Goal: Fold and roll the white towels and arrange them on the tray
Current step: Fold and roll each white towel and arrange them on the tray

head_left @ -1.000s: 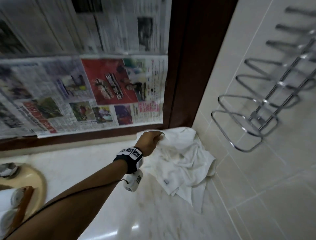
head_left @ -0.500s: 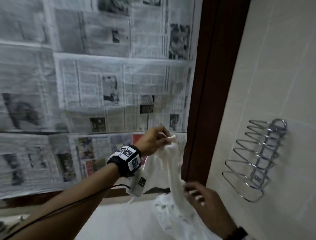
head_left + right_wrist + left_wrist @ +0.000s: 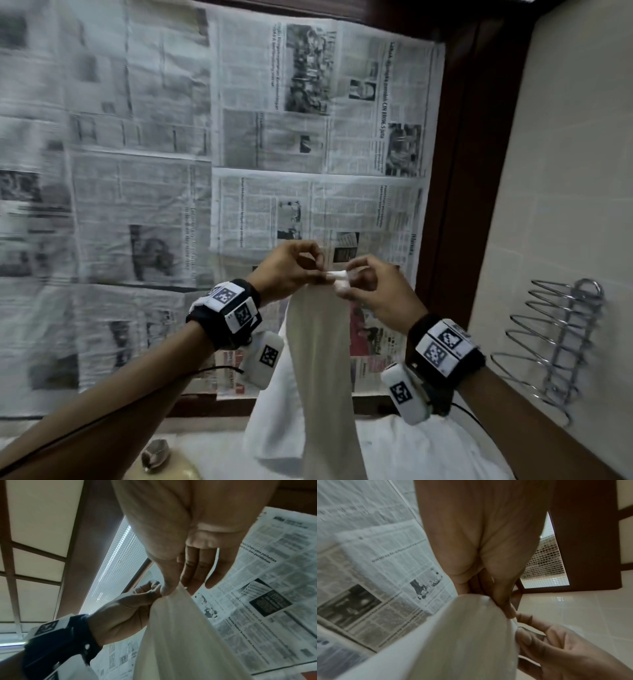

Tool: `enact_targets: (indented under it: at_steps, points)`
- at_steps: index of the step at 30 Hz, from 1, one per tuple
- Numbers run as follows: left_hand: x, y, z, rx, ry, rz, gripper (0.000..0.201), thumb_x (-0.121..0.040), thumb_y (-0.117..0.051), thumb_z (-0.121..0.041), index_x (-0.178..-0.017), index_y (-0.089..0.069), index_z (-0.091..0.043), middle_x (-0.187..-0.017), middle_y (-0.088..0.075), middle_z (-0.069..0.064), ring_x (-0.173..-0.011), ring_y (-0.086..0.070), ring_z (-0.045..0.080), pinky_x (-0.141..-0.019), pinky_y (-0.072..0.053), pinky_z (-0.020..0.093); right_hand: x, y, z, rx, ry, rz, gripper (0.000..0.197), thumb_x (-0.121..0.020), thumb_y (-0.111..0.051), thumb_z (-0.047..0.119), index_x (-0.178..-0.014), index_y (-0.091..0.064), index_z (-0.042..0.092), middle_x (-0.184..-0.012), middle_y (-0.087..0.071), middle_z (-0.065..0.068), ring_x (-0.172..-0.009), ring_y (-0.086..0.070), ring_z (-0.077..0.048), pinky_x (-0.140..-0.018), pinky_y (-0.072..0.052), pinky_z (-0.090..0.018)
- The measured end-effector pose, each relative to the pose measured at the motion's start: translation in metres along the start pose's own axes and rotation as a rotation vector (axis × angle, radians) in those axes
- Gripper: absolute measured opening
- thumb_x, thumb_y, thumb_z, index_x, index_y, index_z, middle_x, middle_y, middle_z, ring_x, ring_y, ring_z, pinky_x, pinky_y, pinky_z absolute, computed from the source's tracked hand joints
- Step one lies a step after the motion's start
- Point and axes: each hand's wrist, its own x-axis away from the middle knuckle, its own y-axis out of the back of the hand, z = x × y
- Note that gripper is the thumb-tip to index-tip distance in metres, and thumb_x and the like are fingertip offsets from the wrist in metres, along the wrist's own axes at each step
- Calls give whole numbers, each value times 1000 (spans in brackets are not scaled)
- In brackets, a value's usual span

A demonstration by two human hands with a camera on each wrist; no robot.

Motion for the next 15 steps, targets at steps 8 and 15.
enact_targets:
  at_steps: [8, 15]
  points:
    - [56, 32, -13, -32, -36, 27, 23, -75, -81, 0, -82, -59, 2, -79, -69, 13, -78, -66, 18, -76, -56, 31, -10, -22, 42, -86, 151, -5, 19, -85, -70, 1, -94, -57, 11, -88, -63, -19, -88, -68, -35, -75, -60, -49]
    - [70, 55, -29, -384, -30, -19, 16, -78, -78, -2, -83, -78, -18, -85, -76, -7, -81, -72, 9, -82, -57, 28, -41, 19, 74, 138, 286, -100, 17, -91, -63, 3, -88, -70, 18, -86, -65, 7, -80, -63, -11, -71, -59, -38]
